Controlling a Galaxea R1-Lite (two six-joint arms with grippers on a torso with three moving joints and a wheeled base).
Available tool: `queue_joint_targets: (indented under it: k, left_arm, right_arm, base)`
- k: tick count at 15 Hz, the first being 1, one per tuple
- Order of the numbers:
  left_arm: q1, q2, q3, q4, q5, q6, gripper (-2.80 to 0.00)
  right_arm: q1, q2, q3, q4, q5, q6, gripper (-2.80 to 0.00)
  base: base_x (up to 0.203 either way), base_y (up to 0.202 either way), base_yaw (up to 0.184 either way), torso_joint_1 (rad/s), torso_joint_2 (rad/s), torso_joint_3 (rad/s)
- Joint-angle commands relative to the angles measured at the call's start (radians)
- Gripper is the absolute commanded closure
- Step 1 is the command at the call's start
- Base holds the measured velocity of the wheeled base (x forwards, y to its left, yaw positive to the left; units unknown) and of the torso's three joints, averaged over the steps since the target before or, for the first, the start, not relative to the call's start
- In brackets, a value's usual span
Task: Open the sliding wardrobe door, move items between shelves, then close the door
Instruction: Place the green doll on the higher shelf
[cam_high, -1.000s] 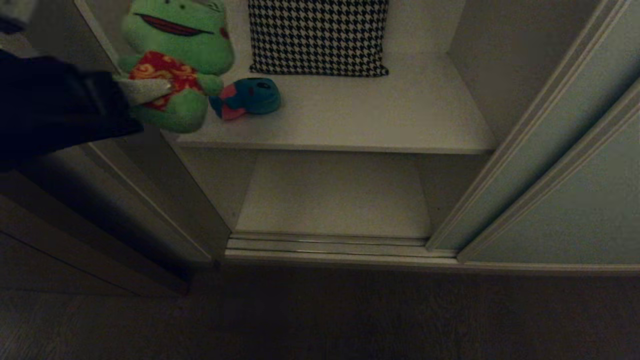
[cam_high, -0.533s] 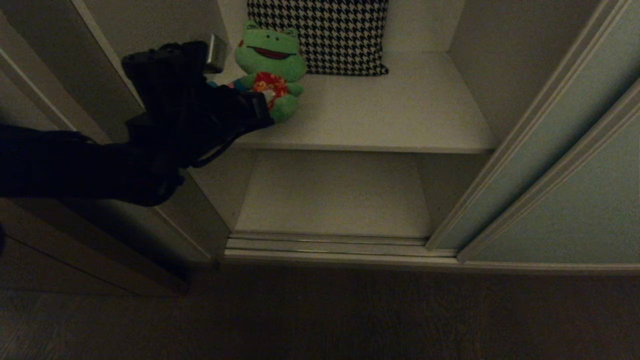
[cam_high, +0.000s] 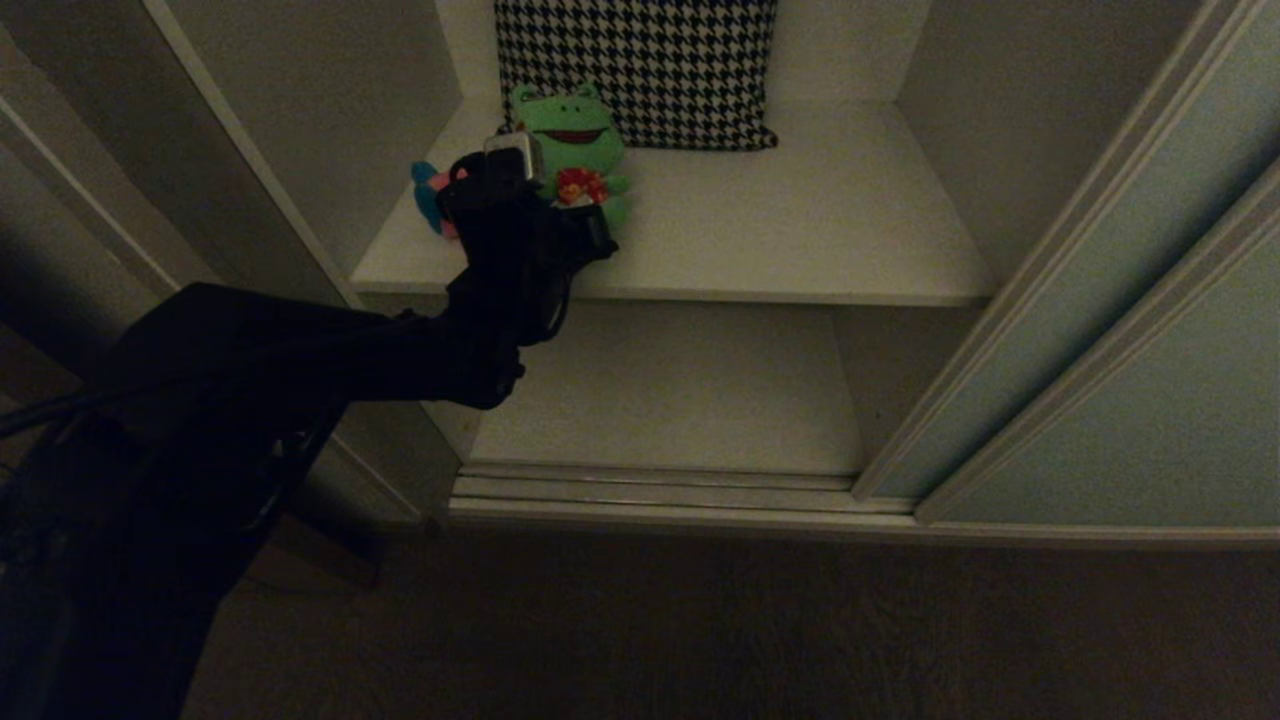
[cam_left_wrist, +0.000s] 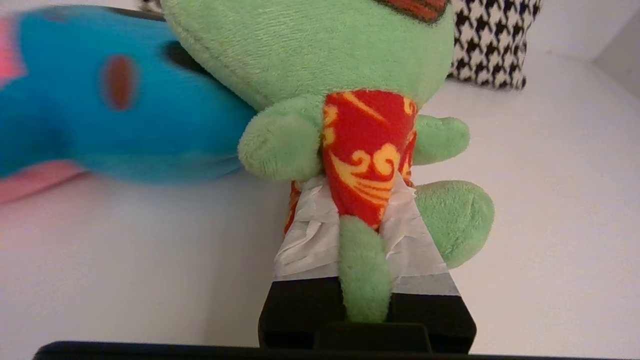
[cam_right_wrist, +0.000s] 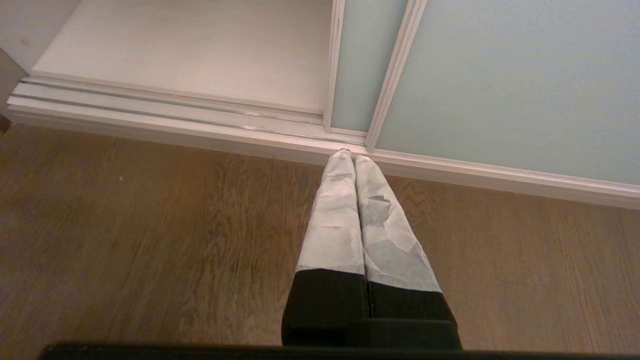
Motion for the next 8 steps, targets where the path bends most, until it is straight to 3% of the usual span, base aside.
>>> queue_joint_targets:
  k: [1,8]
  left_arm:
    - [-0.007,0.090,-0.096,0.021,0.018,-0.003,0.00]
    - [-0.050,0.099,-0.100,0.039,0.019,-0.003,0.00]
  right_arm:
    - [0.000,-0.002,-0.001,-0.001,0.001,0.000,0.00]
    - [0.000,-0.002,0.000,-0.001,0.001,0.000,0.00]
  base:
    - [0.000,0.000,0.000,0.000,0.00,0.000]
    - [0.000,0.000,0.000,0.000,0.00,0.000]
